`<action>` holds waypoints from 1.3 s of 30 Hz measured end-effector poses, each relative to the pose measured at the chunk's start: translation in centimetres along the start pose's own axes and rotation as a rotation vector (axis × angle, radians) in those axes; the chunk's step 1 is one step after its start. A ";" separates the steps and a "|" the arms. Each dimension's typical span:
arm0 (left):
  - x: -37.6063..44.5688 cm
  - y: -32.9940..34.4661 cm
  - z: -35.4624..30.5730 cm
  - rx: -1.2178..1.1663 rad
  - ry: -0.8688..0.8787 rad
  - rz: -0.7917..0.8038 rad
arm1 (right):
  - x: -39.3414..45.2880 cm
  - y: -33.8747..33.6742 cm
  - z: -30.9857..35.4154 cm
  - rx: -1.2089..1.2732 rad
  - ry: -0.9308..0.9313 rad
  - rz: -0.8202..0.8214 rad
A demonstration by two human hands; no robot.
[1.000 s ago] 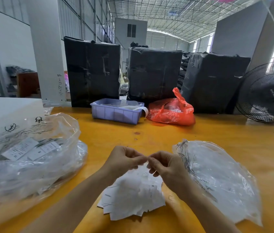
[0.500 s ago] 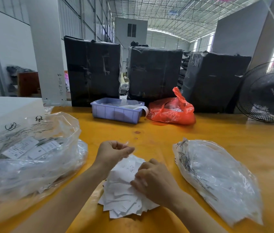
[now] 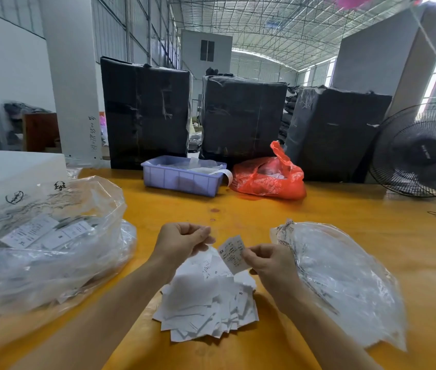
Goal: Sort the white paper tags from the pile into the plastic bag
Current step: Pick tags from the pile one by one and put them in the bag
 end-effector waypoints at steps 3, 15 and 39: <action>0.0 0.0 0.2 0.008 0.006 -0.011 | -0.2 0.1 0.0 -0.275 -0.214 -0.052; -0.2 0.2 0.3 0.033 -0.007 -0.022 | -0.1 -0.3 -0.2 -0.021 0.033 0.099; -1.8 2.3 0.7 -0.040 -0.162 0.189 | -1.3 -1.0 1.7 0.109 -0.333 -0.109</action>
Point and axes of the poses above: each hand's wrist, its own x-axis towards the middle knuckle, its own y-axis out of the palm, z = x × y, the point moved 2 cm from there along x, towards the middle knuckle, and after that the axes turned 13 degrees about y, right-handed, at the moved point
